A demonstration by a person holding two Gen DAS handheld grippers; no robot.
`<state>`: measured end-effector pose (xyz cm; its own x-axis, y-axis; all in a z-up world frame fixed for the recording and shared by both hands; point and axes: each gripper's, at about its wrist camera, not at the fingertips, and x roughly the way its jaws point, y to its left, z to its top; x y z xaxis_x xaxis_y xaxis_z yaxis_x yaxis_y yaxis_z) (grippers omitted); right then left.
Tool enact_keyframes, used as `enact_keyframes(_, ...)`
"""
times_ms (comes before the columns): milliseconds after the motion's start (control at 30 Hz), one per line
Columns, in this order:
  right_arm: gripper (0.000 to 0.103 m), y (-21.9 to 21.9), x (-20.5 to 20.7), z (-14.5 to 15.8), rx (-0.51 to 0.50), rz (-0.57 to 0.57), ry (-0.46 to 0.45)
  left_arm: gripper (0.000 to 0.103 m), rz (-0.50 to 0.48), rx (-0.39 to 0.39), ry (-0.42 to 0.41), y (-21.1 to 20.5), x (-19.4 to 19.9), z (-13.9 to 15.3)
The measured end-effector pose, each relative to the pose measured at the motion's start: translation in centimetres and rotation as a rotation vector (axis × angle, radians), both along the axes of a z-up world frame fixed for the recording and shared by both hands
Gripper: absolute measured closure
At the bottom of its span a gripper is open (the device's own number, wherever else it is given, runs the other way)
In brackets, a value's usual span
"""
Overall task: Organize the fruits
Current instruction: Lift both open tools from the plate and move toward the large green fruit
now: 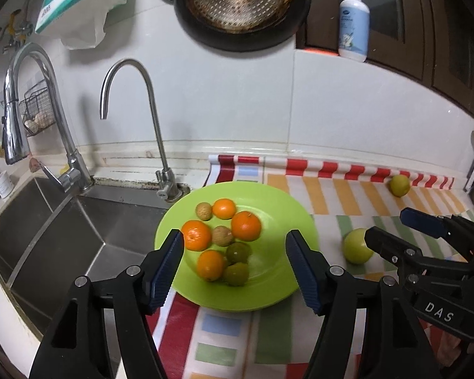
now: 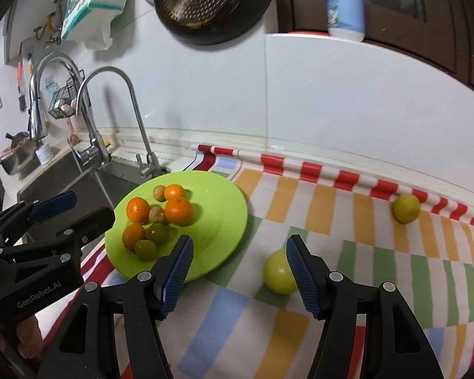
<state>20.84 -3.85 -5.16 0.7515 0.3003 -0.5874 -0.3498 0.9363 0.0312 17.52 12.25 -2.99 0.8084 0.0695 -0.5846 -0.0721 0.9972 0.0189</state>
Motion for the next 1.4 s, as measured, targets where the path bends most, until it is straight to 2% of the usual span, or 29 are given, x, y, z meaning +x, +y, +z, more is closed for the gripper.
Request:
enact_keyframes(500,0.041,-5.2,-4.2,2.5,0.006,-0.104,-0.074,0.033,-0.089,-0.012,-0.067,-4.5,-2.5,2.6)
enact_keyframes(767,0.041,-7.4,-5.3,2.9,0.003,-0.149,-0.083,0.030,-0.133,-0.013,-0.073,-6.7,-3.0,2.7)
enact_keyframes(1067,0.041,-9.7,-5.2,2.2,0.004,-0.189,-0.060,0.028,-0.205,-0.021,-0.052,-9.4,-2.2,1.7)
enact_keyframes(1400,0.041,-12.1,-3.5,0.7,0.015,-0.252,-0.015,0.029,-0.287,-0.031,0.012,-11.9,0.8,-1.1)
